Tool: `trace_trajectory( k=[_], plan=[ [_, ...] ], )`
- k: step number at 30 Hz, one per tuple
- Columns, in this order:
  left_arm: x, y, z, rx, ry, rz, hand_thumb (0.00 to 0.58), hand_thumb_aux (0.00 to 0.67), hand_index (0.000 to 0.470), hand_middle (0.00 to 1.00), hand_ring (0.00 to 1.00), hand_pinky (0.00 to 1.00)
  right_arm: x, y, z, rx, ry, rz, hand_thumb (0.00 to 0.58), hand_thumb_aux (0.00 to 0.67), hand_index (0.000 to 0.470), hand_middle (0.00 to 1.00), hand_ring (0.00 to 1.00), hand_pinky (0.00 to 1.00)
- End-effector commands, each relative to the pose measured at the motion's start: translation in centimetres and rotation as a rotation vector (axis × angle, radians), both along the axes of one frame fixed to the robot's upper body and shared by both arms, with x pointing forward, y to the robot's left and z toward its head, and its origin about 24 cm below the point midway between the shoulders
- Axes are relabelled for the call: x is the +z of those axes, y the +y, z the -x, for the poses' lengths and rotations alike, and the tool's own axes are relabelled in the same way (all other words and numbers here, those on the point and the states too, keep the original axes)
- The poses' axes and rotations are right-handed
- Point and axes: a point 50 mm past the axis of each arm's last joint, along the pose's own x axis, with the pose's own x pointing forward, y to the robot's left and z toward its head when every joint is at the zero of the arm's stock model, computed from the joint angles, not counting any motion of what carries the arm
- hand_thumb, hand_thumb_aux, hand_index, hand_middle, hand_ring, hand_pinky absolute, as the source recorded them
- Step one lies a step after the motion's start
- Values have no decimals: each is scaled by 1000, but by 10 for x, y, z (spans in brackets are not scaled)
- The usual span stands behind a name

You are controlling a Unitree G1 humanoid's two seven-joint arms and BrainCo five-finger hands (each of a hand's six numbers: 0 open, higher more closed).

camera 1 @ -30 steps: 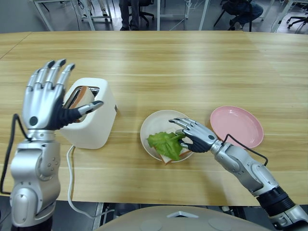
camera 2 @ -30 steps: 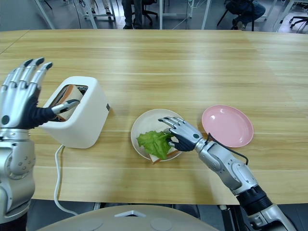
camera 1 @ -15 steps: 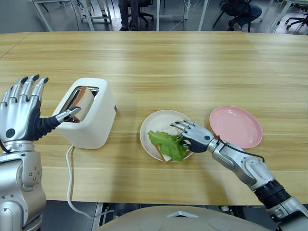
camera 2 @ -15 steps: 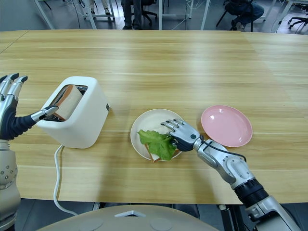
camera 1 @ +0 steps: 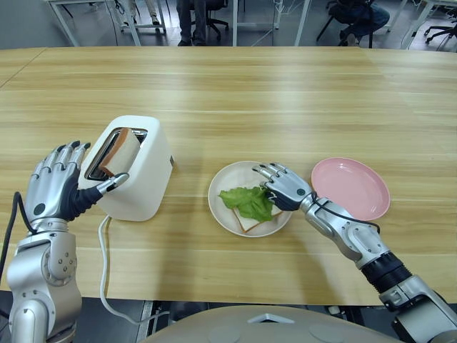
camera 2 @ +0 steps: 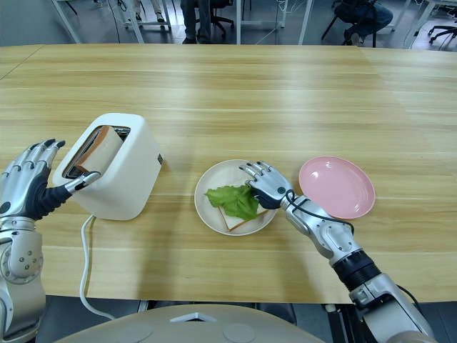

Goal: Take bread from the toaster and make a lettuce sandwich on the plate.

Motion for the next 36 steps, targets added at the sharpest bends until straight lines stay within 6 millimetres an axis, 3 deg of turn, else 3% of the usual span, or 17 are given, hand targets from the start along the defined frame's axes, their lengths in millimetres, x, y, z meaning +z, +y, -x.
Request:
trace_trajectory(
  k=[1, 3, 4, 12, 25, 26, 27, 28, 29, 30, 35, 36],
  plan=[
    [-15, 5, 0, 33, 87, 19, 0, 0, 0, 0, 0, 0, -6, 9, 6, 26, 57, -21, 580, 670, 460, 0, 0, 0],
    [-19, 7, -1, 43, 112, 23, 0, 0, 0, 0, 0, 0, -6, 10, 6, 21, 62, -29, 580, 670, 460, 0, 0, 0],
    [-21, 8, -2, 47, 121, 24, 0, 0, 0, 0, 0, 0, -6, 9, 7, 14, 67, -23, 0, 0, 0, 0, 0, 0],
    [-33, 7, -26, 44, 142, 49, 0, 0, 0, 0, 0, 0, 6, 6, 14, -2, 69, -44, 0, 0, 0, 0, 0, 0],
    [-38, 5, -65, 26, 135, 47, 0, 0, 0, 0, 0, 0, 31, -22, 19, -95, -27, -75, 0, 0, 0, 0, 0, 0],
    [-39, 4, -67, 23, 142, 44, 343, 242, 166, 0, 0, 0, 33, -21, 21, -90, -36, -87, 0, 0, 0, 0, 0, 0],
    [-39, 4, -69, 21, 146, 43, 462, 368, 253, 0, 0, 0, 35, -20, 23, -84, -47, -104, 0, 0, 0, 0, 0, 0],
    [-39, 4, -71, 20, 148, 39, 577, 620, 426, 0, 0, 0, 38, -19, 24, -79, -53, -119, 0, 0, 0, 0, 0, 0],
    [-39, 5, -73, 20, 151, 36, 577, 620, 426, 0, 0, 0, 40, -19, 25, -74, -59, -133, 0, 0, 0, 0, 0, 0],
    [-39, 5, -74, 18, 149, 36, 580, 670, 460, 0, 0, 0, 42, -18, 26, -72, -65, -142, 0, 0, 0, 0, 0, 0],
    [-28, 2, -79, -21, 92, 45, 580, 670, 460, 20, 20, 20, 48, -26, 26, -92, -96, -165, 0, 0, 0, 0, 0, 0],
    [-24, 2, -80, -29, 60, 44, 580, 670, 460, 624, 624, 624, 49, -27, 27, -97, -99, -171, 0, 0, 0, 0, 0, 0]
  ],
)
